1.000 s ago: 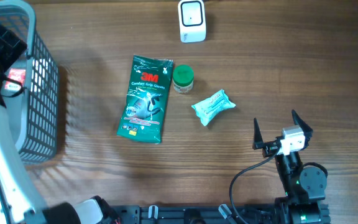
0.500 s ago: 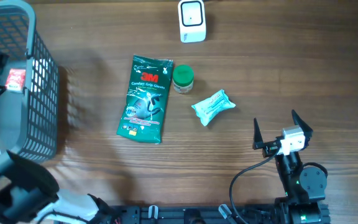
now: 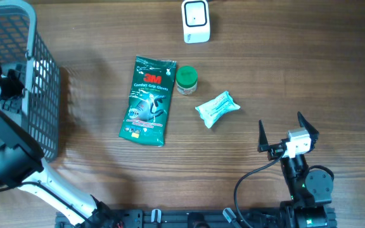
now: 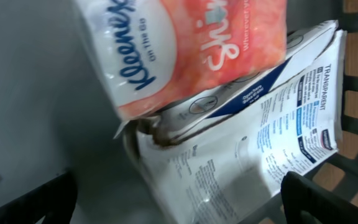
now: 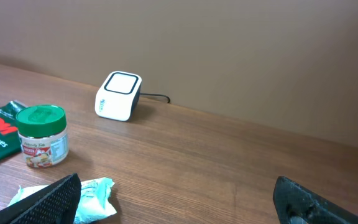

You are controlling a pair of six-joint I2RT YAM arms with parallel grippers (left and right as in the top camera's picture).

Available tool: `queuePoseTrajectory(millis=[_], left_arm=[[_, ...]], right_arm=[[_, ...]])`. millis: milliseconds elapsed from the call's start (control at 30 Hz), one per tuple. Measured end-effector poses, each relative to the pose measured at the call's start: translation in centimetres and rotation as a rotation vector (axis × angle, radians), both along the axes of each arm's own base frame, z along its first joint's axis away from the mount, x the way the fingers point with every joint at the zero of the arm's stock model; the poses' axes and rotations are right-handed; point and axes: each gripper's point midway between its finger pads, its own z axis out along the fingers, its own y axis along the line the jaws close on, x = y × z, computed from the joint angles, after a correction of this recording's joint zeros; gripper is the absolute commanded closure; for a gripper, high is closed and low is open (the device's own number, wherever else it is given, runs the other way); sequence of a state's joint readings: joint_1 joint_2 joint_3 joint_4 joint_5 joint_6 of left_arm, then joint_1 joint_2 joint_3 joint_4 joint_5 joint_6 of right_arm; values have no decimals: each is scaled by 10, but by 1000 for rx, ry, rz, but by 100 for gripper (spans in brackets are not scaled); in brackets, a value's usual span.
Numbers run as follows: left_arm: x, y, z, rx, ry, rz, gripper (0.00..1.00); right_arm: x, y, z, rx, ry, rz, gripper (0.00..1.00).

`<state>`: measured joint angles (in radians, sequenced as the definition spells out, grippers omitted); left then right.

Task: Scan the item barcode
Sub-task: 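Reach the left gripper into the basket and grasp the white tissue pack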

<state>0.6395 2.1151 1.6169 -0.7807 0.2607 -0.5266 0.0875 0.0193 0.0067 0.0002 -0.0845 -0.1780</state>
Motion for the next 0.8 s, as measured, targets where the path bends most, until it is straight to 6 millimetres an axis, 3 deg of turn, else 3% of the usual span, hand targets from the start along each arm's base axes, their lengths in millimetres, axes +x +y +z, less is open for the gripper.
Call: queuePoseTrajectory(millis=[100, 167, 200, 233, 400, 467, 500, 533, 600, 800], left_arm=[[15, 3, 3, 33, -52, -11, 4], [22, 2, 3, 46, -73, -18, 19], [23, 0, 3, 46, -76, -17, 31], [25, -3, 0, 48, -74, -30, 36], [24, -7, -5, 44, -57, -32, 36], [24, -7, -5, 47, -52, -32, 45], [23, -6, -6, 51, -49, -31, 53], [22, -6, -7, 53, -42, -30, 76], [19, -5, -10, 59, -23, -26, 94], [18, -4, -16, 57, -12, -23, 96]], right_arm=[[0, 0, 0, 0, 0, 0, 0], [0, 0, 0, 0, 0, 0, 0], [0, 0, 0, 0, 0, 0, 0], [0, 0, 0, 0, 0, 0, 0], [0, 0, 0, 0, 0, 0, 0], [0, 0, 0, 0, 0, 0, 0], [0, 0, 0, 0, 0, 0, 0], [0, 0, 0, 0, 0, 0, 0], [0, 0, 0, 0, 0, 0, 0], [0, 0, 0, 0, 0, 0, 0]])
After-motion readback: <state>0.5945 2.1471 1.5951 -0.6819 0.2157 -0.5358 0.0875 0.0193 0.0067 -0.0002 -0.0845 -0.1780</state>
